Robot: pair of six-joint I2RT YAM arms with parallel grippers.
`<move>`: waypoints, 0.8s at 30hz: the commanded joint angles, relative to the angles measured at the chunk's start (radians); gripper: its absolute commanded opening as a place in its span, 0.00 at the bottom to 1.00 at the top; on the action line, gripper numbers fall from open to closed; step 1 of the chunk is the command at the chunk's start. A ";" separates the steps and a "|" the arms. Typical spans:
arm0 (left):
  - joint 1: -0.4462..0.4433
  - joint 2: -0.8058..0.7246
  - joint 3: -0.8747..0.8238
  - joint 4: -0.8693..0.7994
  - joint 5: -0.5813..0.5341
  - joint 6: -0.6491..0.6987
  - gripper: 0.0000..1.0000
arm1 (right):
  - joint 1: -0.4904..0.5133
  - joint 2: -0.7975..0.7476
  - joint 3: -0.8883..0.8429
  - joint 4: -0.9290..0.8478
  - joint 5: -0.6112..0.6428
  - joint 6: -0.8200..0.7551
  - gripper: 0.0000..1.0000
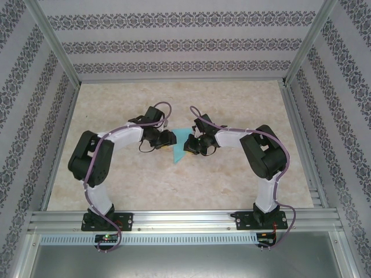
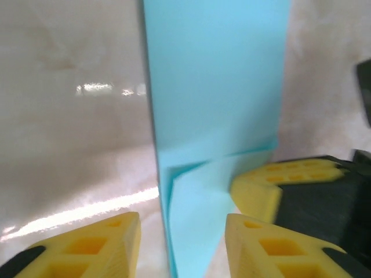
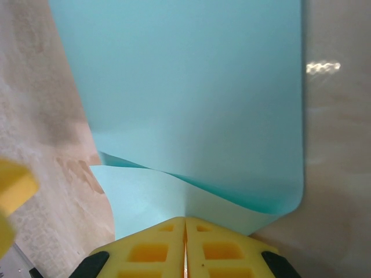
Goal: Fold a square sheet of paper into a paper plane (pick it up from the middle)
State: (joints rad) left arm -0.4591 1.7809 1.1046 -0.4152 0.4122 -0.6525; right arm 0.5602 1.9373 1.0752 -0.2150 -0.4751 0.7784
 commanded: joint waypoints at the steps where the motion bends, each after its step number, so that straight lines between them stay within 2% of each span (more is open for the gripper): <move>1: -0.035 -0.078 -0.079 0.147 0.058 -0.088 0.39 | -0.008 0.005 -0.026 -0.023 0.059 0.023 0.09; 5: -0.085 -0.098 -0.151 0.247 0.114 -0.147 0.25 | -0.008 0.008 -0.028 -0.026 0.063 0.030 0.09; 10: -0.123 -0.056 -0.175 0.262 0.116 -0.162 0.15 | -0.009 0.011 -0.028 -0.015 0.050 0.035 0.08; 24: -0.133 0.029 -0.182 0.193 0.024 -0.127 0.08 | -0.013 0.010 -0.018 -0.015 0.026 0.015 0.09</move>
State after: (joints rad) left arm -0.5838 1.7958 0.9356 -0.2062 0.4732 -0.7944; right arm 0.5602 1.9366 1.0733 -0.2111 -0.4759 0.7948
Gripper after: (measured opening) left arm 0.086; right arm 0.086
